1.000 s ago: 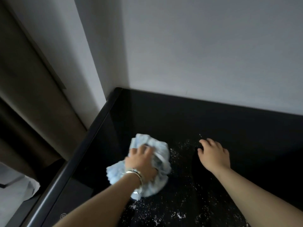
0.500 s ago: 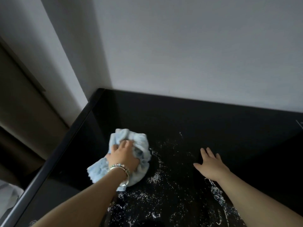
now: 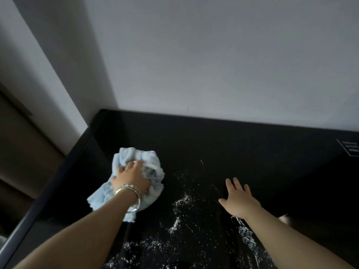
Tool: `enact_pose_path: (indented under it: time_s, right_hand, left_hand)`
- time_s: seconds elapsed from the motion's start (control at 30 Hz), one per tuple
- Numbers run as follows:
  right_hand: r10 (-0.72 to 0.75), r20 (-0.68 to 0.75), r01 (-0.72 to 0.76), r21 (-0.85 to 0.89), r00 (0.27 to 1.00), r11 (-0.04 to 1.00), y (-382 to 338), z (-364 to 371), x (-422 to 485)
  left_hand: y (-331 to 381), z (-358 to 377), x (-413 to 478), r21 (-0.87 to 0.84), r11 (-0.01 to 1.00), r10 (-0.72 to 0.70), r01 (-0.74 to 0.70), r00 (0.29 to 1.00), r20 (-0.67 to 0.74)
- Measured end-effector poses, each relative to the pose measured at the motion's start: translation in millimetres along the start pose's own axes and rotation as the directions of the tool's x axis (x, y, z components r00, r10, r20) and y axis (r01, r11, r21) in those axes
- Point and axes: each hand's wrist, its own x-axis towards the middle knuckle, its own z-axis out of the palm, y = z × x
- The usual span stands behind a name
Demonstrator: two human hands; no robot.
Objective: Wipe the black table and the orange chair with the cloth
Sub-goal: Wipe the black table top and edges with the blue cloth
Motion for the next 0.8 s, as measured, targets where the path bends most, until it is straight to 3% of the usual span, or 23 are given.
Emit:
enact_pose_path:
  time_s: [0.03, 0.1, 0.17, 0.2, 0.23, 0.3, 0.37, 0.43, 0.5, 0.57, 0.7, 0.8]
  right_hand:
    - [0.005, 0.004, -0.005, 0.002, 1.000, 1.000, -0.2, -0.1, 0.1]
    - [0.009, 0.008, -0.009, 0.012, 1.000, 1.000, -0.5, -0.9, -1.1]
    - [-0.004, 0.005, 0.004, 0.019, 1.000, 1.000, 0.2, -1.0, -2.3]
    - [-0.011, 0.001, 0.011, 0.020, 1.000, 1.000, 1.0, -0.2, -2.3]
    - [-0.016, -0.002, 0.016, 0.018, 1.000, 1.000, 2.0, 0.6, -2.4]
    - [-0.018, 0.002, 0.018, 0.011, 1.000, 1.000, 4.0, 1.0, -1.1]
    - [-0.018, 0.005, 0.018, 0.008, 1.000, 1.000, 4.0, 1.4, -0.5]
    - [-0.015, 0.002, 0.015, 0.005, 1.000, 1.000, 3.6, 1.8, 0.0]
    - [-0.005, -0.002, 0.005, 0.007, 1.000, 1.000, 2.8, 3.2, 0.4]
    - [0.009, -0.013, -0.009, 0.003, 1.000, 1.000, 1.5, 4.4, -0.1]
    - [0.038, -0.039, -0.038, 0.008, 0.998, 0.999, -2.9, 7.3, -1.8]
    - [0.050, -0.051, -0.049, 0.011, 0.997, 0.999, -5.0, 6.9, -4.2]
  left_hand:
    - [16.8, 7.5, -6.6, 0.027, 0.999, 0.020, -0.021, 0.999, 0.025]
    - [50.2, 20.6, -25.6, 0.101, 0.975, 0.186, -0.197, 0.977, 0.104]
    - [66.0, 24.6, -36.1, 0.033, 0.924, 0.367, -0.381, 0.907, 0.208]
    - [69.2, 25.3, -33.5, -0.053, 0.914, 0.403, -0.403, 0.884, 0.235]
    - [67.3, 24.1, -28.4, -0.150, 0.922, 0.383, -0.358, 0.902, 0.198]
    - [55.3, 13.2, -8.1, -0.261, 0.946, 0.199, -0.192, 0.980, 0.001]
    - [25.6, -5.4, 10.9, -0.118, 0.988, 0.082, -0.098, 0.988, -0.128]
    - [-14.3, -20.8, 25.6, -0.034, 0.999, -0.018, 0.016, 0.998, -0.064]
    - [-46.9, -31.5, 34.7, -0.040, 0.972, -0.231, 0.232, 0.972, 0.034]
    - [-51.8, -26.9, 42.1, -0.061, 0.944, -0.314, 0.324, 0.941, 0.125]
    - [-11.6, -13.1, 41.7, 0.023, 0.999, -0.045, 0.042, 0.988, 0.147]
    - [21.6, 5.8, 22.2, 0.107, 0.961, 0.225, -0.254, 0.948, 0.226]
